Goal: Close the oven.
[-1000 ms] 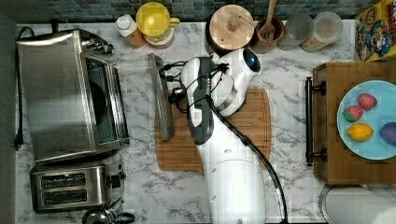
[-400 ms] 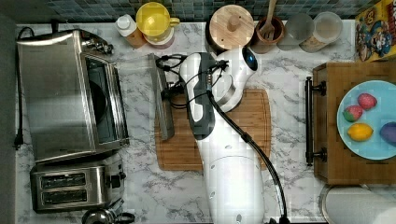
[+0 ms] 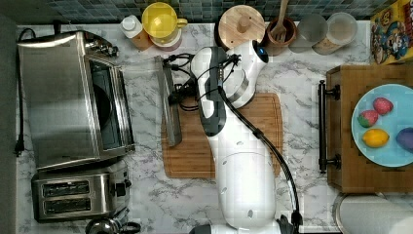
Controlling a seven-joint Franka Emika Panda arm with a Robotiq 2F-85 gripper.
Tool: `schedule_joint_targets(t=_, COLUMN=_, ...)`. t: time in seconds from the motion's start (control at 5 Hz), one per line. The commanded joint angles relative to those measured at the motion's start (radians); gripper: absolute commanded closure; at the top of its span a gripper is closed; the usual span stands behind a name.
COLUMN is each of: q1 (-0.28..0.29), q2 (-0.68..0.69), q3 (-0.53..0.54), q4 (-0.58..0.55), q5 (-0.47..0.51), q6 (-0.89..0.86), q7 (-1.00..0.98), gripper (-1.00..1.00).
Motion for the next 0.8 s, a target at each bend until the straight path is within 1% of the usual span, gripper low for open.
schedule_joint_targets(t=0.2, q1=0.043, q2=-0.069, q3=0.084, q4=0.093, q5=0.008, q6=-0.102, q7=0.062, gripper=1.00)
schedule_joint_targets(t=0.4, q1=0.033, q2=-0.158, q3=0.112, q4=0.060, q5=0.045, q6=-0.116, q7=0.048, gripper=1.00)
schedule_joint_targets(t=0.6, q1=0.067, q2=-0.256, q3=0.133, q4=0.044, q5=0.045, q6=-0.114, q7=0.072, gripper=1.00)
schedule_joint_targets(t=0.8, q1=0.111, q2=-0.331, q3=0.163, q4=0.032, q5=0.015, q6=-0.083, q7=0.088, gripper=1.00)
